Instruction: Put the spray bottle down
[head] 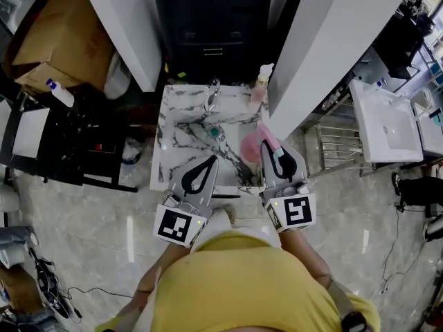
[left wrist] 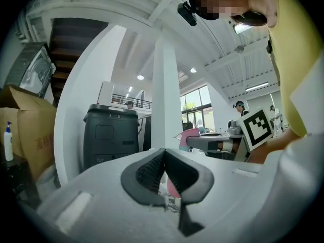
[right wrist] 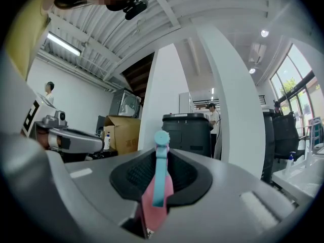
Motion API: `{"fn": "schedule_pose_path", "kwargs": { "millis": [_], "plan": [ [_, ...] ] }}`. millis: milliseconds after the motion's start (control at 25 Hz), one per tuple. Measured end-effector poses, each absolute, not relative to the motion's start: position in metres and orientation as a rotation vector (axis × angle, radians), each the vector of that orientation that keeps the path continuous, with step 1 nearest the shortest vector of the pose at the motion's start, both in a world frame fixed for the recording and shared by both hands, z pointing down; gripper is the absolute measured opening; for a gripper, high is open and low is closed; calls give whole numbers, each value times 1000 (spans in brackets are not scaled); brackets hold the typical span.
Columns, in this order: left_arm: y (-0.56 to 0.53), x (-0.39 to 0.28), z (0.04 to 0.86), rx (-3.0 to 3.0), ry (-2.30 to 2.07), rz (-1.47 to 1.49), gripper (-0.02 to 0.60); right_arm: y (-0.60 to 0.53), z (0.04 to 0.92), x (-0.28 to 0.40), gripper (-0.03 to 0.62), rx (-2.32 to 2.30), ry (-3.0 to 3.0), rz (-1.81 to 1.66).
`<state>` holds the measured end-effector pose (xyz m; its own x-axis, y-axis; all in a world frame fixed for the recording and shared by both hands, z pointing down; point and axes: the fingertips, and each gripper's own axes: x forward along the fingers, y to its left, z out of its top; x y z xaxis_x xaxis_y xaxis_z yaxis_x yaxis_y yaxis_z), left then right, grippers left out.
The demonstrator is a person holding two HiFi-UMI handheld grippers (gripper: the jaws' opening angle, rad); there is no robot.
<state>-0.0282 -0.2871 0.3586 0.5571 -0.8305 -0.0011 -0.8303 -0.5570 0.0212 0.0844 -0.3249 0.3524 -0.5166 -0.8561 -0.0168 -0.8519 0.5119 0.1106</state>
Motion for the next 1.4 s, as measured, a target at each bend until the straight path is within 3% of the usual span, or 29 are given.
{"fn": "schedule_pose_path", "kwargs": {
  "millis": [600,1400],
  "plan": [
    [-351,-24,359,2824,-1330,32,2,-378,371,77,63,1555,-2596,-108],
    [-444,-20,421,2802,-1298,155,2,-497,428,52,63,1518,-2657,-83]
  ]
}}
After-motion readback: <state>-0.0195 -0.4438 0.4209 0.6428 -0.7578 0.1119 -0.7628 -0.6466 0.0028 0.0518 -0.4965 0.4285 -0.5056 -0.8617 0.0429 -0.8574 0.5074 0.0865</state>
